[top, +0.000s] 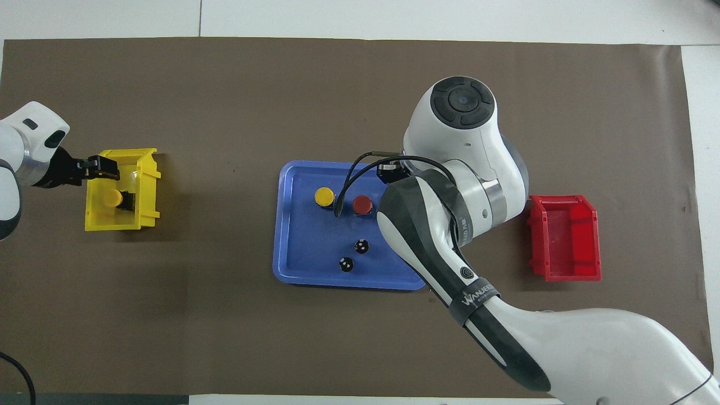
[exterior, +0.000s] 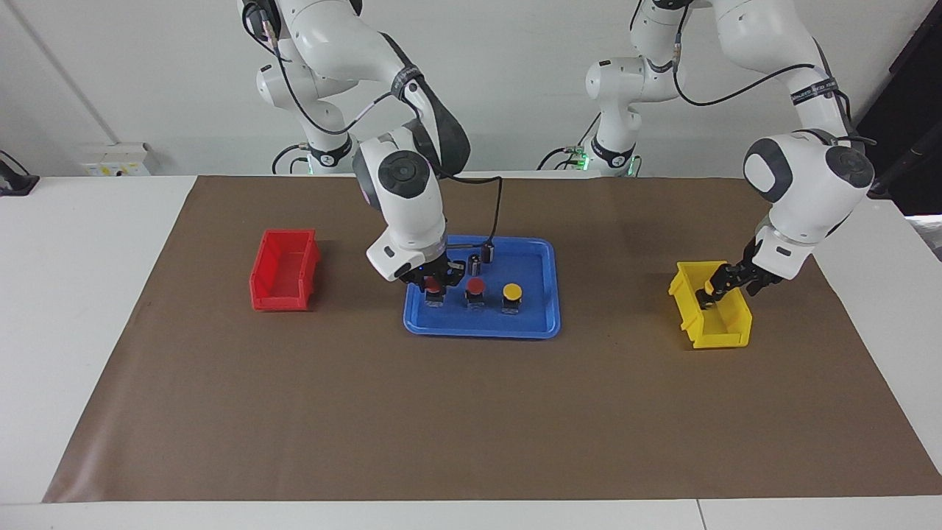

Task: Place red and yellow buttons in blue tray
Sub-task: 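Release the second red button in the tray while the left gripper grasps another yellow button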

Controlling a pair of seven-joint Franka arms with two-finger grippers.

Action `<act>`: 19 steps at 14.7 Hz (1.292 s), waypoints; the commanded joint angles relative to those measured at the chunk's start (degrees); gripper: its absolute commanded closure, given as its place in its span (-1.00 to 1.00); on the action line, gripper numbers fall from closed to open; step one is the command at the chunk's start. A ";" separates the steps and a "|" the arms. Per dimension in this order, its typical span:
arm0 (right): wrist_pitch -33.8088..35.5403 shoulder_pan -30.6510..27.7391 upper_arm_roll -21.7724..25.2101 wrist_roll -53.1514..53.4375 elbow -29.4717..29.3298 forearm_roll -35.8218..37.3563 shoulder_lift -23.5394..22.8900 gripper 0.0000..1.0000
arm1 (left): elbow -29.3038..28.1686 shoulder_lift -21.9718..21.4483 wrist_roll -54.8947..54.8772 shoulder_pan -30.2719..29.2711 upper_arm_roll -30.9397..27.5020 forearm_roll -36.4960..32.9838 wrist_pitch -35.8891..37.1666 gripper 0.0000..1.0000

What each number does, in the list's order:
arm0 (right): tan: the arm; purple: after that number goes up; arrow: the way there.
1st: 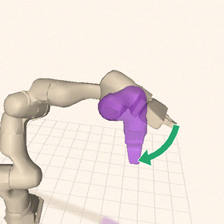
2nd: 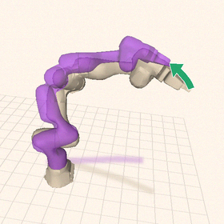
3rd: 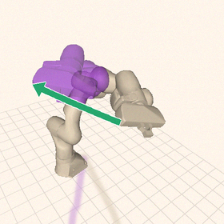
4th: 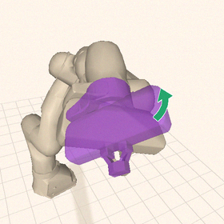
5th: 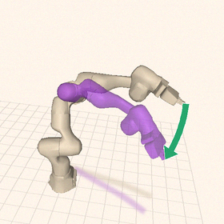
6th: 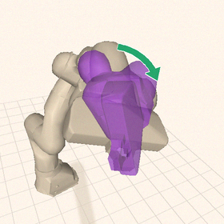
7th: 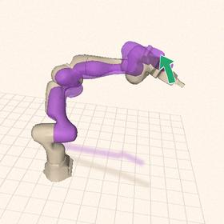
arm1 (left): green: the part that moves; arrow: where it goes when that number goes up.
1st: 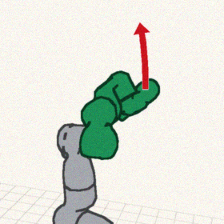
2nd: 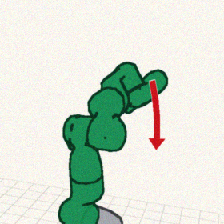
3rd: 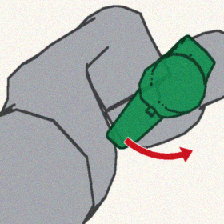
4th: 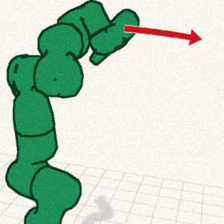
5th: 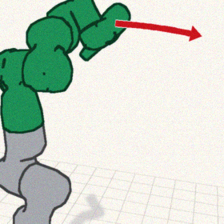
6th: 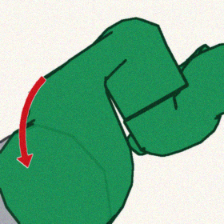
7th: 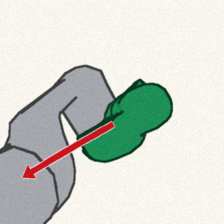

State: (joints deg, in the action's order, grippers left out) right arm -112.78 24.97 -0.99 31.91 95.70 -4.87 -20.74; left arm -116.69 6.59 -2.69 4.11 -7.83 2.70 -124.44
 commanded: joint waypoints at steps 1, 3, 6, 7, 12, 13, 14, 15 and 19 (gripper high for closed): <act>-5.33 -0.27 -0.50 -0.18 6.24 1.09 2.55 0.44 | -4.42 -3.25 0.32 0.29 0.09 -0.59 -1.94 -0.58; -6.32 0.69 -0.50 -0.01 7.22 1.18 2.28 0.44 | -5.30 -3.51 0.75 0.29 0.09 -0.59 -2.03 -0.58; -6.32 0.96 -0.50 0.17 7.65 1.18 2.20 0.40 | -8.90 -4.92 0.49 0.28 0.09 -0.59 -5.96 -0.58; -6.49 0.88 -0.50 0.17 8.27 1.18 2.28 0.30 | -9.17 -4.92 0.58 0.29 0.09 -0.59 -6.85 -0.56; -7.45 0.87 -0.42 0.08 9.33 1.88 2.55 -0.65 | -10.57 -5.53 0.49 0.28 0.09 -0.59 -7.04 -0.54; -7.37 0.87 -0.42 0.08 8.98 2.49 2.55 -0.99 | -10.84 -5.54 0.49 0.29 0.09 -0.59 -7.39 -0.53; -7.11 0.79 -0.33 -0.01 7.84 3.71 2.55 -1.00 | -11.02 -5.45 0.41 0.29 0.09 -0.59 -7.30 -0.53; -6.50 0.35 -0.24 -0.10 6.27 4.77 2.81 -1.00 | -11.11 -4.93 0.49 0.37 0.09 -0.59 -7.74 -0.52; 3.15 -5.26 0.02 -1.41 0.02 5.40 8.50 -1.00 | -10.58 -4.22 0.76 0.37 0.09 -0.59 -8.89 -0.04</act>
State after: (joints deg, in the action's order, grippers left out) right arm -114.85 23.10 -0.42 31.82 97.90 0.05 -16.23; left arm -126.17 3.12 -2.65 4.15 -7.66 2.70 -131.63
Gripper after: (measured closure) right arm 0.000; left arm 0.282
